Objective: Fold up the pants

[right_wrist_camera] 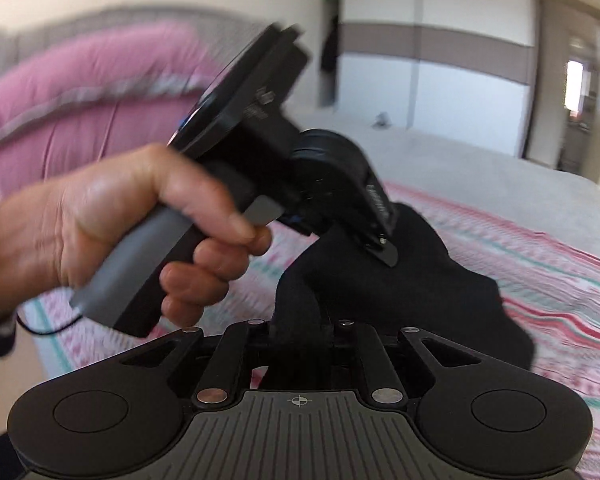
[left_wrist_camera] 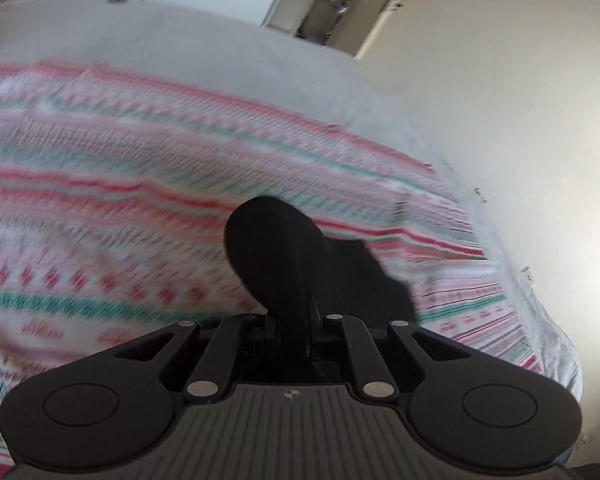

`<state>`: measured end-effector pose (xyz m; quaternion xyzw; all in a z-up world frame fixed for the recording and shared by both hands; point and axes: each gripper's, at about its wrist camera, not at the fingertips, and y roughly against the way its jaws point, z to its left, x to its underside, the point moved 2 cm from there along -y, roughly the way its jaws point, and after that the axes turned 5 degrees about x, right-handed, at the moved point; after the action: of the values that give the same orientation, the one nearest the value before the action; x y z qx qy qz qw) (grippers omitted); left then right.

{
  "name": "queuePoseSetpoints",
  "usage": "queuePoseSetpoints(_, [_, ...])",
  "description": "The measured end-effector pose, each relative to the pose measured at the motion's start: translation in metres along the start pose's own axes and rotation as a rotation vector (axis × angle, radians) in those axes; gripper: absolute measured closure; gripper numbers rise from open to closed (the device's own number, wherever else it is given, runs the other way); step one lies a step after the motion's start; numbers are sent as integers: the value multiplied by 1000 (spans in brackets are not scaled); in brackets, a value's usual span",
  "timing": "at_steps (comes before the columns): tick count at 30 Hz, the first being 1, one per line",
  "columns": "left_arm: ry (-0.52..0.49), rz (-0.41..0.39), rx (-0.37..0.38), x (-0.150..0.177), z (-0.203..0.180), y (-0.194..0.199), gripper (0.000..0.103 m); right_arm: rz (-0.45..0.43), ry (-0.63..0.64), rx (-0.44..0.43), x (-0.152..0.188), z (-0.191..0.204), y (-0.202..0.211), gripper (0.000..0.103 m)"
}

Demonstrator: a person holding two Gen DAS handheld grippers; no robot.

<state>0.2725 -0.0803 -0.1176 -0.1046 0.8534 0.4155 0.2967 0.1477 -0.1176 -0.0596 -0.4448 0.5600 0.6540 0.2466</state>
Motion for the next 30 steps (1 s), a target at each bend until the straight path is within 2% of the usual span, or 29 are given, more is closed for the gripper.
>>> queuePoseSetpoints(3, [18, 38, -28, 13, 22, -6, 90, 72, 45, -18, 4, 21, -27, 90])
queuePoseSetpoints(5, [23, 34, -49, 20, 32, -11, 82, 119, 60, -29, 8, 30, -46, 89])
queuePoseSetpoints(7, [27, 22, -70, 24, 32, -15, 70, 181, 92, -30, 16, 36, -64, 85])
queuePoseSetpoints(8, [7, 11, -73, 25, 31, -13, 68, 202, 98, -29, 13, 37, -69, 84])
queuePoseSetpoints(10, [4, 6, -51, 23, 33, -5, 64, 204, 94, -47, 13, 35, -66, 72])
queuePoseSetpoints(11, [9, 1, -39, 22, 36, 0, 62, 192, 85, -74, 12, 33, -57, 61])
queuePoseSetpoints(12, [15, -9, -42, 22, 40, 5, 59, 169, 70, -100, 8, 29, -45, 50])
queuePoseSetpoints(14, [20, -31, -64, 21, 47, 18, 59, 87, 6, -165, 8, 12, -10, 36])
queuePoseSetpoints(17, [41, -89, -75, 22, 50, 46, 59, -42, -189, -184, 13, -42, 38, 34])
queuePoseSetpoints(20, [9, -137, -15, 33, 35, 65, 59, -97, -355, -84, 21, -98, 55, 35])
queuePoseSetpoints(23, [-85, -80, -21, 46, 12, 53, 57, -65, -429, 1, 32, -123, 45, 42])
queuePoseSetpoints(25, [-104, -32, -36, 52, 8, 33, 57, -22, -411, 17, 40, -126, 30, 42])
queuePoseSetpoints(26, [-98, -13, -43, 54, 10, 22, 56, 27, -400, 26, 47, -123, 17, 42])
queuePoseSetpoints(28, [-59, 7, -34, 60, 17, 4, 50, 158, -397, 58, 70, -122, -15, 44])
queuePoseSetpoints(29, [-44, 9, -29, 63, 20, -1, 48, 182, -409, 56, 85, -123, -27, 44])
queuePoseSetpoints(30, [-47, -1, -48, 66, 21, -1, 38, 132, -408, 54, 98, -122, -30, 43])
